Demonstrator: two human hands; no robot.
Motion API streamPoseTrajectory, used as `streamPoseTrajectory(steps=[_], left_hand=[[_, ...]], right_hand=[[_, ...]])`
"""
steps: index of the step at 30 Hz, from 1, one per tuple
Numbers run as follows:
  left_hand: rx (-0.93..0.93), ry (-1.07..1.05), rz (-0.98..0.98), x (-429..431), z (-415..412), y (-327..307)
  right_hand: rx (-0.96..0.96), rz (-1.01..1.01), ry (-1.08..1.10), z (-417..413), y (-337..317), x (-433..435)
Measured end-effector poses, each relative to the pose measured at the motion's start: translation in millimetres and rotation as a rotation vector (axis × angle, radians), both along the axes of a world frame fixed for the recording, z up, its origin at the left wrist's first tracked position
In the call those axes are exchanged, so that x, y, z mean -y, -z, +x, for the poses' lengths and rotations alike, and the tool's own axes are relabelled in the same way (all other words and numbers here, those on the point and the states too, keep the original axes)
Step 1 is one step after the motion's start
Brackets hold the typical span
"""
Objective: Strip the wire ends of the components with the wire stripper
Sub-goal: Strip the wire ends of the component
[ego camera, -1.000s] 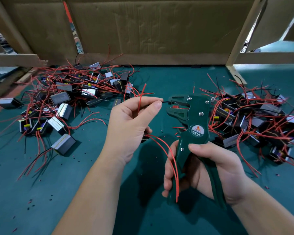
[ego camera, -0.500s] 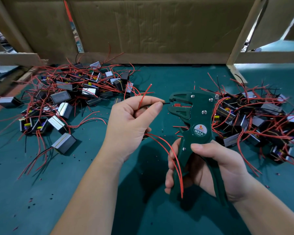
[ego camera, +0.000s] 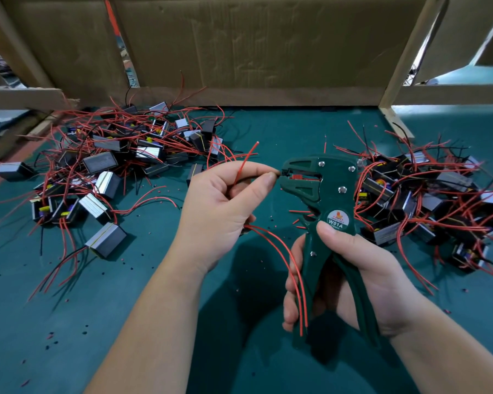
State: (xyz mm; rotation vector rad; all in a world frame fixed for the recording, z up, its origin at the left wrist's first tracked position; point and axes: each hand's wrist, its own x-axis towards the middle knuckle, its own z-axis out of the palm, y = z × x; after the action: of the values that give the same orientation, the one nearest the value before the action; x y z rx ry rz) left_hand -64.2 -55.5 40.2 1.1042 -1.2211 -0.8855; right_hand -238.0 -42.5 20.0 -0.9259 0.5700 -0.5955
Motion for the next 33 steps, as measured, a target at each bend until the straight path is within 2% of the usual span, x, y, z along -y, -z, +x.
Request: streamPoseTrajectory(steps=[4,8,10,13,17,24,33], left_hand=[[0.025,-0.011,-0.018,0,0,1],[-0.092,0.075,0.022,0,-2,1],[-0.004,0.113,0.032,-1,-3,5],[0.144,0.062,0.01,0,-1,7],[0.198,-0.055,-0.046,5,7,6],[0.254,-0.116,-0.12,5,7,7],[0.327,-0.132,-0.179,4,6,5]], right_hand=[[-0.026,0.014,0.028,1,0,-3],[-0.055,0.079,0.229,6,-3,-2],[-0.053,0.097,0.264,5,-4,1],[0.036,0.129,0.264,2,-6,6],[0.122,0.07,0.319,-3,-7,9],[0.085,0.029,-0.028,-4,-2,3],[0.011,0.035,-0.044,-2,-2,1]])
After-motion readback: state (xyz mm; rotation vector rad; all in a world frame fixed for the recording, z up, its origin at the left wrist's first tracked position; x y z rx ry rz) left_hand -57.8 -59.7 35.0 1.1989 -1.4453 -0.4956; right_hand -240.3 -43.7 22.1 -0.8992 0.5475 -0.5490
